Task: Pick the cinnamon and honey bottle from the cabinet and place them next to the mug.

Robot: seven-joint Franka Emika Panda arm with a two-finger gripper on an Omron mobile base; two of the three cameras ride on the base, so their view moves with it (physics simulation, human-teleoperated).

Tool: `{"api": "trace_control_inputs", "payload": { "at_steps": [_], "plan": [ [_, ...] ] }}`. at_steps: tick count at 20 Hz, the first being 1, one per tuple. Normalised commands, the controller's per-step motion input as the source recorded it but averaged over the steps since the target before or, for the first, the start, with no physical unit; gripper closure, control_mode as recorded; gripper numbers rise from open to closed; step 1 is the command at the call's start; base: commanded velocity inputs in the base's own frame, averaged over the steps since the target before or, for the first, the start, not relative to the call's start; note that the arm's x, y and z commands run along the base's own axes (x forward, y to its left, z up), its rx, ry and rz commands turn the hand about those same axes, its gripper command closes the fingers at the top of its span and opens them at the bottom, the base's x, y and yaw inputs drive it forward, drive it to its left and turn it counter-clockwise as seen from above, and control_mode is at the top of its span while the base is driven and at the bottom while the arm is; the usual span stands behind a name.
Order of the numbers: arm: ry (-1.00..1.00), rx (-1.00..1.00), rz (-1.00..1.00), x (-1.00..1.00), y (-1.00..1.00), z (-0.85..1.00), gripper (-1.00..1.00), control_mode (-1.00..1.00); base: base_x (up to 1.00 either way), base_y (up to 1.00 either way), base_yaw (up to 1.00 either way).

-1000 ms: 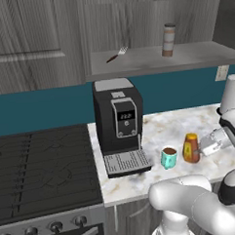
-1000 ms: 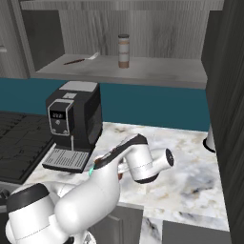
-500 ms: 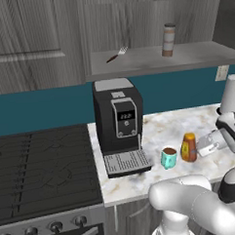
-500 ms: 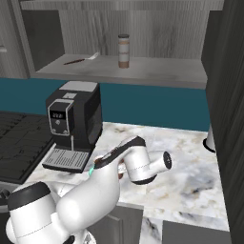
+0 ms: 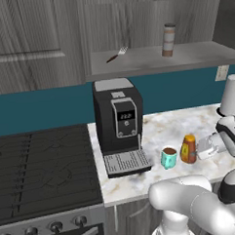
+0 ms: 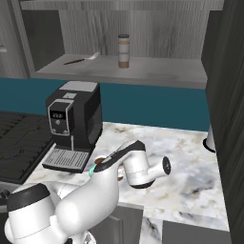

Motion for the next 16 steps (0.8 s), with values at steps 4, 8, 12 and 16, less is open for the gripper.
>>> {"api": "trace_control_inputs", "payload": {
  "at_steps": [4, 8, 12, 16],
  "plan": [
    [0.00, 0.00, 0.00, 0.00, 0.00, 0.00, 1.00, -1.00, 0.00, 0.00, 0.00],
    [0.00, 0.00, 0.00, 0.00, 0.00, 0.00, -1.00, -1.00, 0.00, 0.00, 0.00],
    [0.00, 0.00, 0.00, 0.00, 0.00, 0.00, -1.00, -1.00, 0.00, 0.00, 0.00],
    [0.00, 0.00, 0.00, 0.00, 0.00, 0.00, -1.00, -1.00, 0.00, 0.00, 0.00]
  ]
}}
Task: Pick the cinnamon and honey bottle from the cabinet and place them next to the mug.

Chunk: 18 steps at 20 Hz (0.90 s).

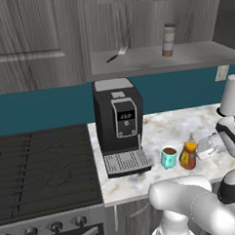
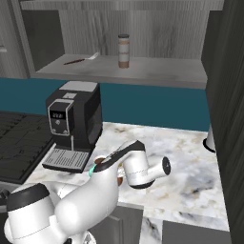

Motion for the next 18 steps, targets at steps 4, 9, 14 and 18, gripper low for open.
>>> {"api": "trace_control_inputs", "payload": {
  "at_steps": [4, 9, 14, 18],
  "plan": [
    [0.00, 0.00, 0.00, 0.00, 0.00, 0.00, -1.00, -1.00, 0.00, 0.00, 0.00],
    [0.00, 0.00, 0.00, 0.00, 0.00, 0.06, -1.00, -1.00, 0.00, 0.00, 0.00],
    [0.00, 0.00, 0.00, 0.05, -0.06, 0.55, -1.00, -1.00, 0.00, 0.00, 0.00],
    [-0.03, 0.02, 0.00, 0.00, 0.00, 0.82, -1.00, -1.00, 0.00, 0.00, 0.00]
  ]
}}
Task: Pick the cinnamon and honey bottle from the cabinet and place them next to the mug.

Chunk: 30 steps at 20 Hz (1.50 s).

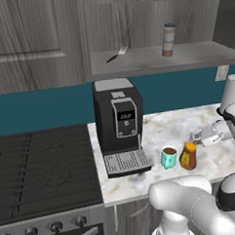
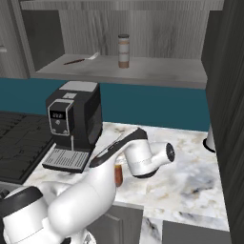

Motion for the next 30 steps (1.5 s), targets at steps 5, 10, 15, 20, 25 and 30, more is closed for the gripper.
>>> {"api": "trace_control_inputs", "payload": {
  "at_steps": [5, 10, 15, 20, 25, 30],
  "plan": [
    [-0.02, 0.00, 0.00, -0.01, 0.00, 0.86, -1.00, -1.00, 0.00, 0.00, 0.00],
    [0.04, 0.00, -0.05, -0.24, 0.12, 0.67, -1.00, -1.00, 0.00, 0.00, 0.00],
    [0.18, 0.00, -0.24, -0.41, 0.18, 0.62, -1.00, -1.00, 0.00, 0.00, 0.00],
    [0.25, 0.00, -0.41, -0.26, 0.05, 0.60, -1.00, -1.00, 0.00, 0.00, 0.00],
    [0.29, 0.00, -0.55, -0.01, 0.00, 0.48, -1.00, -1.00, 0.00, 0.00, 0.00],
    [0.27, -0.04, -0.62, 0.22, 0.00, 0.39, -1.00, -1.00, 0.00, 0.00, 0.00]
  ]
}}
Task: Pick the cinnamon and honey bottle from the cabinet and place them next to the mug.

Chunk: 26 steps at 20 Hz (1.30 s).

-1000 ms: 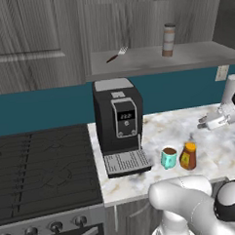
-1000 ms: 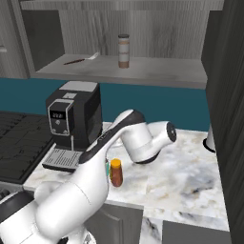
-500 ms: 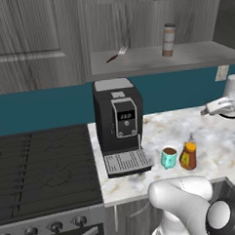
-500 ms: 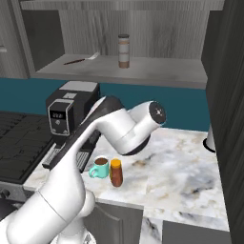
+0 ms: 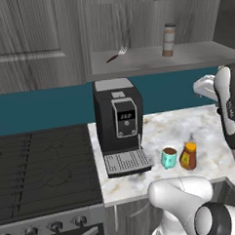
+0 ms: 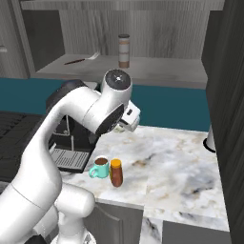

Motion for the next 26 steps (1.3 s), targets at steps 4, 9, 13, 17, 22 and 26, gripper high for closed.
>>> {"api": "trace_control_inputs", "payload": {
  "at_steps": [4, 9, 13, 17, 22, 26],
  "plan": [
    [0.06, -0.09, -0.40, 0.46, 0.00, 0.38, -1.00, -1.00, 0.00, 0.00, 0.00],
    [-0.08, -0.05, -0.15, 0.13, 0.00, 0.50, -1.00, -1.00, 0.00, 0.00, 0.00],
    [-0.12, -0.04, -0.04, 0.28, -0.07, 0.55, -1.00, -1.00, 0.00, 0.00, 0.00],
    [-0.08, 0.00, 0.00, 0.14, -0.10, 0.74, -1.00, -1.00, 0.00, 0.00, 0.00],
    [-0.02, 0.00, 0.00, 0.27, -0.04, 0.40, -1.00, -1.00, 0.00, 0.00, 0.00],
    [-0.01, -0.06, 0.05, 0.46, 0.00, 0.31, -1.00, -1.00, 0.00, 0.00, 0.00]
  ]
}}
